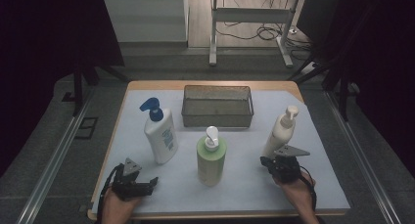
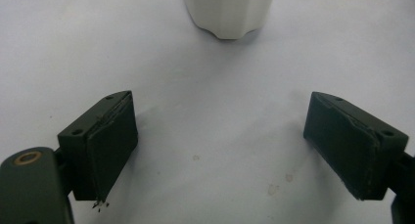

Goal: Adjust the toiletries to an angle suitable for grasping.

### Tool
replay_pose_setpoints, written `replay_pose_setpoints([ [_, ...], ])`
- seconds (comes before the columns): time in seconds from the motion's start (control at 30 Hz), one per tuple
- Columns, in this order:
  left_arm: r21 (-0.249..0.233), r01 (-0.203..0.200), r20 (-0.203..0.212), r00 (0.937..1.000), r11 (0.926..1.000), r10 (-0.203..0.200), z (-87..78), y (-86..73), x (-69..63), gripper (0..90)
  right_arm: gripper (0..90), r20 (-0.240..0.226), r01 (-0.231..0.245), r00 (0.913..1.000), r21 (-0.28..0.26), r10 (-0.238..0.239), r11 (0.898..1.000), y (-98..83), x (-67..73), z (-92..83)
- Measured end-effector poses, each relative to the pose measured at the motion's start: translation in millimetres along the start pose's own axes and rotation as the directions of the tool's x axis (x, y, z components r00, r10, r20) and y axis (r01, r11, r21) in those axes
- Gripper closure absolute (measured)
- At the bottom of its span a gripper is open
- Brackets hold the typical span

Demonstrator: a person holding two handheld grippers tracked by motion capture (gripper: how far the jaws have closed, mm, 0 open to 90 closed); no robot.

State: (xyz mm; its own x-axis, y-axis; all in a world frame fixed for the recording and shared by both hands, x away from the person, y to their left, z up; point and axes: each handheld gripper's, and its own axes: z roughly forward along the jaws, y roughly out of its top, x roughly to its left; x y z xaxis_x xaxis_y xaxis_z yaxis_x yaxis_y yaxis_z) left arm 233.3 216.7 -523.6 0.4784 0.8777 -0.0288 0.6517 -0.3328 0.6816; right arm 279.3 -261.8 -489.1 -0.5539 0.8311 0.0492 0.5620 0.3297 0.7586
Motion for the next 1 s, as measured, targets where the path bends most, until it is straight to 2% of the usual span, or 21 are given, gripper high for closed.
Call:
replay_pose_setpoints([
  [0.17,0.000,0.000,0.000,1.0000,1.0000,0.000,0.0,0.0,0.0,12.3,89.6,0.054,0.012,0.9985,-0.007,-0.012,1.000,1.4,1.8,5.9],
  [0.33,0.000,0.000,0.000,1.0000,1.0000,0.000,0.0,0.0,0.0,12.3,89.6,0.081,0.033,0.9962,-0.012,-0.032,0.999,0.5,4.4,7.3],
  [0.67,0.000,0.000,0.000,1.0000,1.0000,0.000,0.0,0.0,-0.1,12.4,89.6,0.090,0.011,0.9959,-0.009,-0.010,1.000,-3.1,-1.8,1.7],
  [1.0,0.000,0.000,0.000,1.0000,1.0000,0.000,0.0,0.0,-0.1,12.4,89.6,0.104,-0.010,0.9945,-0.004,0.011,1.000,-11.0,-16.5,-7.0],
])
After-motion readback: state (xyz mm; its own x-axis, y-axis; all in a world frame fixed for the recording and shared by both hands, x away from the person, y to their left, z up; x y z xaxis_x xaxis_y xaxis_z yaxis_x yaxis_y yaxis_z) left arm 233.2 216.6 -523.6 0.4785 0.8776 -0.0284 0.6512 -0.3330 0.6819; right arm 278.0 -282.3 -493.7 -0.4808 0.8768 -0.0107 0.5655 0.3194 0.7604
